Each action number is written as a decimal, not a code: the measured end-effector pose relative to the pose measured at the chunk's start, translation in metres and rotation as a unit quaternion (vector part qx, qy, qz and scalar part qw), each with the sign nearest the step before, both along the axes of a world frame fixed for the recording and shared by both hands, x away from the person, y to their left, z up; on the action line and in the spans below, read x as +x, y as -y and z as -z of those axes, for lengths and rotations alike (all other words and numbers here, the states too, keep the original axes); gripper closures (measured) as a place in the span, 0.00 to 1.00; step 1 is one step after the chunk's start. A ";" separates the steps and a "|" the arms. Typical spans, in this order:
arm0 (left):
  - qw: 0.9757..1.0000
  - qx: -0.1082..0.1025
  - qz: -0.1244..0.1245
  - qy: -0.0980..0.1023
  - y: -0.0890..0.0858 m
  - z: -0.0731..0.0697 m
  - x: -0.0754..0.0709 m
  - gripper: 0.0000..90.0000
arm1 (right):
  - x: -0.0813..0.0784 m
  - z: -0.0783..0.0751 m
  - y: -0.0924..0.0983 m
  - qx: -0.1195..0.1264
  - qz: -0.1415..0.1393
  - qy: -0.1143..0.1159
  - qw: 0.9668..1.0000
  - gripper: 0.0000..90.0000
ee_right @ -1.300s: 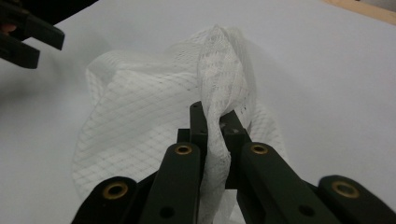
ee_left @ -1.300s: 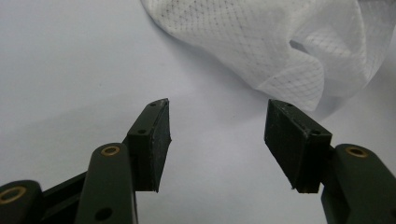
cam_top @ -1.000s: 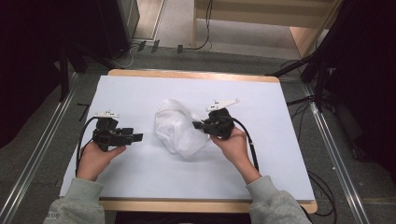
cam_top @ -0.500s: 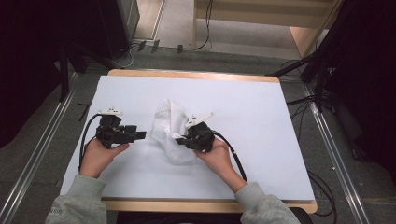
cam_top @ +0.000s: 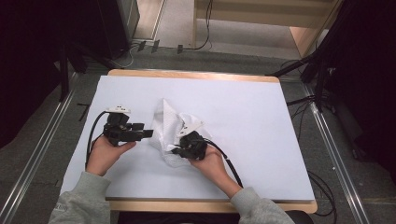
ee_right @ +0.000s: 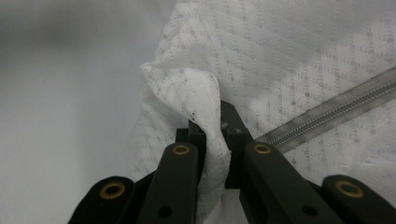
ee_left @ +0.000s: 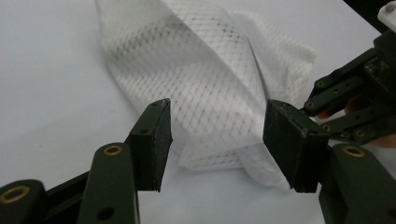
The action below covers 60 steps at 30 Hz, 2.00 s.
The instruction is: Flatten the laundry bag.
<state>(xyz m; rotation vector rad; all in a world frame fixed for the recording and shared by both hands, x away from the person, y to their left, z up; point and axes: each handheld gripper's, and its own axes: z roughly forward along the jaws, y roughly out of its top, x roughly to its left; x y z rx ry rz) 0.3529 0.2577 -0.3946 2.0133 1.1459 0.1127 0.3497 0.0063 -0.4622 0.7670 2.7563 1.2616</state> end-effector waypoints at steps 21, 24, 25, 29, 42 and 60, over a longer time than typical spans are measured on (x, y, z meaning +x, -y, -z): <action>0.998 -0.001 0.057 -0.029 0.046 0.023 0.039 1.00 | -0.006 0.001 0.011 0.009 0.019 0.010 1.000 0.89; 0.998 0.003 0.058 -0.018 0.046 0.019 0.038 1.00 | -0.007 -0.003 0.017 0.013 0.024 0.015 1.000 0.80; 0.998 0.007 0.062 -0.015 0.045 0.018 0.038 1.00 | -0.008 -0.005 0.019 0.014 0.025 0.016 0.999 0.76; 0.998 0.017 0.060 -0.005 0.045 0.017 0.036 1.00 | -0.011 -0.020 0.042 0.018 0.037 0.025 0.999 0.67; 0.998 0.022 0.060 0.001 0.042 0.016 0.034 1.00 | -0.006 -0.037 0.101 0.039 0.086 0.024 0.995 0.66; 0.998 0.024 0.064 0.010 0.045 0.017 0.020 1.00 | 0.052 -0.015 0.097 0.022 0.139 0.006 0.990 0.50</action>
